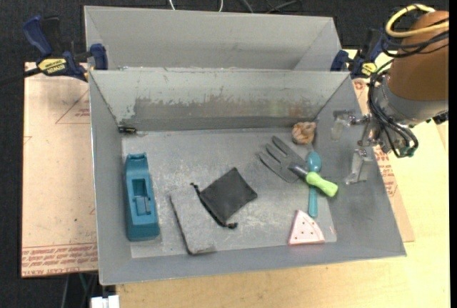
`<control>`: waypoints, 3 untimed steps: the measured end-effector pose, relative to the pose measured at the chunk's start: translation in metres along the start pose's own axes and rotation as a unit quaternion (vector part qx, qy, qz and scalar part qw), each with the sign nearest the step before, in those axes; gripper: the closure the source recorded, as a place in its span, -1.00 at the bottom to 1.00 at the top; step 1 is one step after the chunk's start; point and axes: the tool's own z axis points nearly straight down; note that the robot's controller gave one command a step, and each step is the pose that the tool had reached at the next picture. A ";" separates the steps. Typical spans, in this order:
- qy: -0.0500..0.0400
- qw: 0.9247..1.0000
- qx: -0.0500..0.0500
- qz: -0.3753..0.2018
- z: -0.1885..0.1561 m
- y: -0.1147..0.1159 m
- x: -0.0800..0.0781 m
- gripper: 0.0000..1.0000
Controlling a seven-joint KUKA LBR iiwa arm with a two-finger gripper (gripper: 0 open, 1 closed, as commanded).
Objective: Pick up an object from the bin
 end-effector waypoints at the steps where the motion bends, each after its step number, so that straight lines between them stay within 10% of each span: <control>1: -0.003 1.000 0.001 -0.001 -0.004 0.001 -0.001 -1.00; 2: -0.004 1.000 0.000 0.019 -0.084 0.000 -0.013 -1.00; 3: -0.004 1.000 0.000 0.004 -0.016 0.025 -0.008 -1.00</control>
Offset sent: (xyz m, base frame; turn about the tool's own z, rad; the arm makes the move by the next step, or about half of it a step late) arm 0.0136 -0.0005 0.0871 0.0417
